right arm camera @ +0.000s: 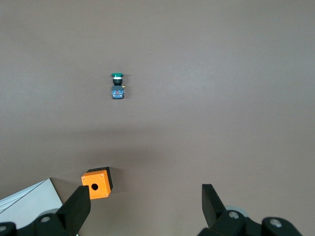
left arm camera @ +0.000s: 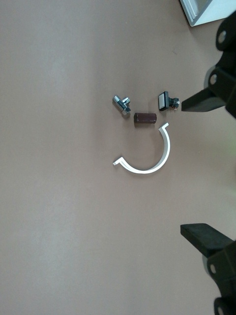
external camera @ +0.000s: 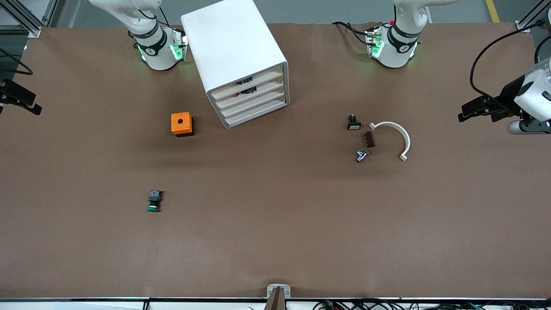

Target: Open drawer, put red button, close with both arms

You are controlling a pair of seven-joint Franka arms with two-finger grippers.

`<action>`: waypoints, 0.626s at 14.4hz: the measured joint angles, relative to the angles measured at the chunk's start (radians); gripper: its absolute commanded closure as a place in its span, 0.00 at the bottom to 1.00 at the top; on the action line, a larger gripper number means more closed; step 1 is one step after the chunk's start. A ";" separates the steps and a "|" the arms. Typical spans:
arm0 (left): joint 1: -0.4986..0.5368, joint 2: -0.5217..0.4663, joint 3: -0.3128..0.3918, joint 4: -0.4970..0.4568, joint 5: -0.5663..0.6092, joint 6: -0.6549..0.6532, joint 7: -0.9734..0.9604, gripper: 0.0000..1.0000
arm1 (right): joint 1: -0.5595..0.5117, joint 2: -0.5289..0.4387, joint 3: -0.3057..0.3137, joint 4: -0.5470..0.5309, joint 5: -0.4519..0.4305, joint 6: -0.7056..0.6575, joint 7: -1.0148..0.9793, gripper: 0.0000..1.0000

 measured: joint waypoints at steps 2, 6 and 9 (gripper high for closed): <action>-0.007 -0.012 -0.009 -0.001 0.005 0.005 -0.001 0.00 | 0.000 0.000 0.004 0.000 0.001 0.000 -0.001 0.00; -0.011 -0.044 -0.032 0.000 0.033 0.007 -0.023 0.00 | 0.000 0.000 0.006 0.000 0.002 0.000 -0.005 0.00; -0.011 -0.059 -0.056 0.018 0.034 0.001 -0.067 0.00 | 0.000 0.000 0.006 0.000 0.002 0.000 -0.006 0.00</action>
